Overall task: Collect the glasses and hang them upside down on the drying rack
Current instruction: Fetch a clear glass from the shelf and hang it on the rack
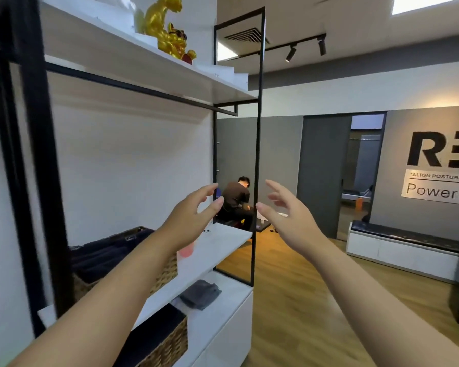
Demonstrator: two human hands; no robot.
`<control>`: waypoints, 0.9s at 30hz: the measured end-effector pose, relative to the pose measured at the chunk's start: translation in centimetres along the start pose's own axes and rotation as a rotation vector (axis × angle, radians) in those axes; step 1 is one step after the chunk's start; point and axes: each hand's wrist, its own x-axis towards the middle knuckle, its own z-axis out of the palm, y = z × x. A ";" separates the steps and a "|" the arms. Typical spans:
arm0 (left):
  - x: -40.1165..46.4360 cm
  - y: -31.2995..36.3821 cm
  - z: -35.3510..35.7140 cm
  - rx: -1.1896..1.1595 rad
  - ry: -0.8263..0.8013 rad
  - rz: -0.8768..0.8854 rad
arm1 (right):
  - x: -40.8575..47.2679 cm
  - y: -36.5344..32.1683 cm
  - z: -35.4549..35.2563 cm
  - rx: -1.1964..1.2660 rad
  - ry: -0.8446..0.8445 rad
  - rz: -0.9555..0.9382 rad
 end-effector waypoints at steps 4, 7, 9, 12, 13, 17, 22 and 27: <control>6.1 -3.3 3.6 -0.038 0.009 0.011 | 4.6 5.1 0.7 -0.007 0.002 0.009; 11.0 -6.7 6.4 -0.039 -0.003 0.021 | 8.5 8.7 1.8 -0.007 0.003 0.027; 14.3 -9.0 7.9 -0.055 -0.016 0.015 | 11.1 10.9 2.7 -0.018 -0.003 0.034; 19.5 -12.1 9.8 -0.067 -0.016 0.016 | 15.1 14.1 4.0 -0.036 -0.017 0.055; 21.1 -13.0 10.5 -0.063 -0.017 0.024 | 16.5 15.2 4.3 -0.038 -0.015 0.058; 26.5 -16.3 13.1 -0.051 -0.023 0.034 | 21.5 19.6 5.6 -0.015 -0.012 0.066; 31.2 -20.9 16.0 -0.033 -0.012 -0.010 | 26.3 26.3 7.4 0.044 -0.047 0.112; 34.0 -25.6 19.3 0.054 0.035 -0.073 | 31.1 33.5 9.3 0.156 -0.135 0.154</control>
